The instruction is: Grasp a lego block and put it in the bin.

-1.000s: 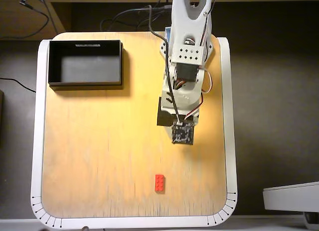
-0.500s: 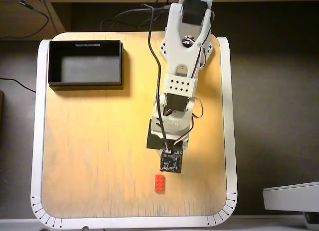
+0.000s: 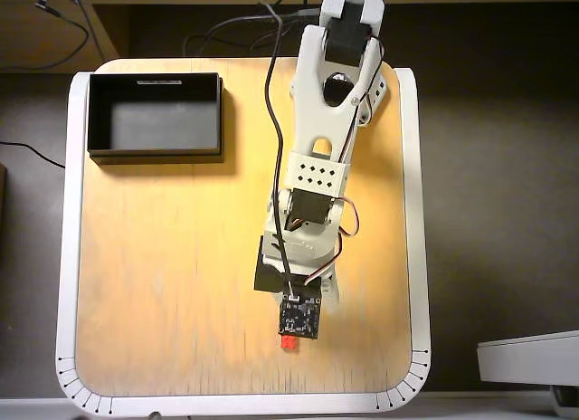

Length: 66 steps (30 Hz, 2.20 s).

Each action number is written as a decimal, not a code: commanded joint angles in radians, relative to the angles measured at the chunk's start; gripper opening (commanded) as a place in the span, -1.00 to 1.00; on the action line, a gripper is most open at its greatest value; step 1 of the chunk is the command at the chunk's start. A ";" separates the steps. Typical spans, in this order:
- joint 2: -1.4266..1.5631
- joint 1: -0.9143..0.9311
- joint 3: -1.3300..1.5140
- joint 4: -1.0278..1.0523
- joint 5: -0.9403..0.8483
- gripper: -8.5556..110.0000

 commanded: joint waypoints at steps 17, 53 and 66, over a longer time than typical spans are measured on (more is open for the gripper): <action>-0.311 0.048 -0.462 0.081 -0.005 -0.40; -0.479 0.064 -0.518 -0.012 0.011 -0.41; -0.499 0.067 -0.518 -0.041 0.015 -0.49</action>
